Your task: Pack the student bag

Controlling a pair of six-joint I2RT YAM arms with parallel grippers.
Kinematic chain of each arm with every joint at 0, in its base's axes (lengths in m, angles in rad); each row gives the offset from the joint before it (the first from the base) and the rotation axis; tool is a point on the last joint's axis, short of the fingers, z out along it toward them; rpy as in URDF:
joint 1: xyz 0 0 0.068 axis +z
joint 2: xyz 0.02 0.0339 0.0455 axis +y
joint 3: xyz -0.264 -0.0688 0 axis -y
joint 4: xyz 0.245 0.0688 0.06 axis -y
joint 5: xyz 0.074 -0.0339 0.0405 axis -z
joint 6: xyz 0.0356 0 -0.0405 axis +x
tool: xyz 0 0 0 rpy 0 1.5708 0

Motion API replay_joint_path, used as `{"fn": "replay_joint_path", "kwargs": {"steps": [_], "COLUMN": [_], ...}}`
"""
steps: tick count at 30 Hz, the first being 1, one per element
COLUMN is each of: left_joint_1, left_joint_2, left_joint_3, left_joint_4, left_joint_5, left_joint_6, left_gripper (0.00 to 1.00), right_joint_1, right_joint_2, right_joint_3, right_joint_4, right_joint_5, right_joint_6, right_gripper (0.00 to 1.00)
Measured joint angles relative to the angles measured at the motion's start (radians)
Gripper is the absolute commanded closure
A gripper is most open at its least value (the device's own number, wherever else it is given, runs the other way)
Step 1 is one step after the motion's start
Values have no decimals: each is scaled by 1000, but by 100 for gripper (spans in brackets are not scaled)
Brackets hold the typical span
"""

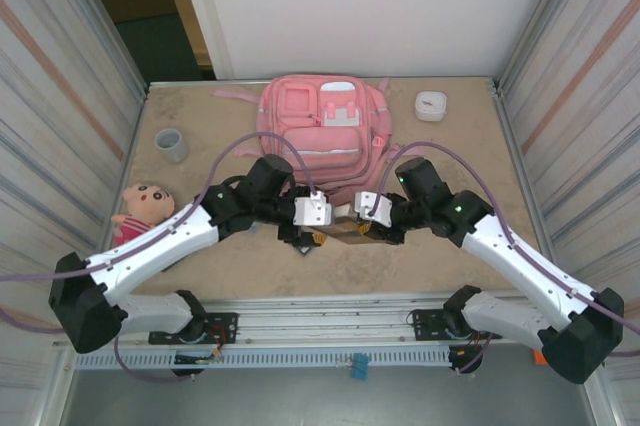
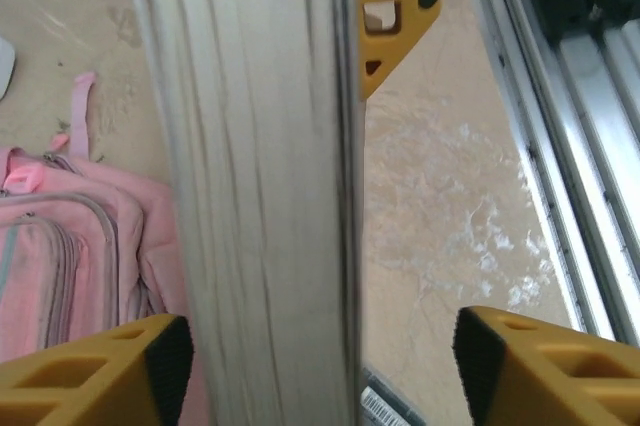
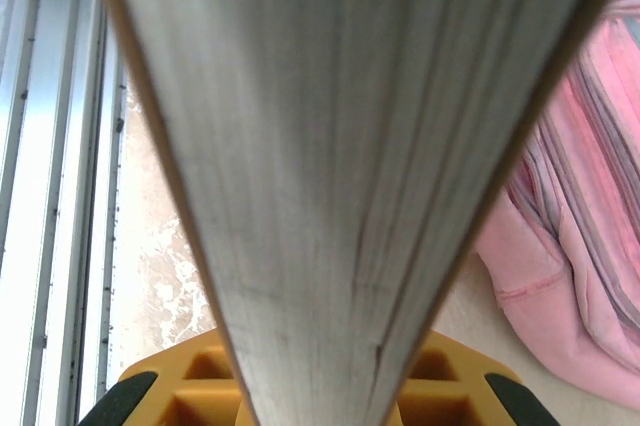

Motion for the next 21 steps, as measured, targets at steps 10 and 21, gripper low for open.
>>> {"fn": "replay_joint_path", "kwargs": {"steps": [10, 21], "left_joint_1": [157, 360], "left_joint_2": [-40, -187], "left_joint_3": [-100, -328], "left_joint_4": [119, 552], "left_joint_5": [195, 500], "left_joint_6": [-107, -477], "left_gripper": [100, 100], "right_joint_1": [-241, -497], "right_joint_2": [-74, -300], "right_joint_3": [-44, -412], "right_joint_4": [147, 772], "right_joint_5": [-176, -447], "right_joint_6": [159, 869], "right_gripper": [29, 9]}}
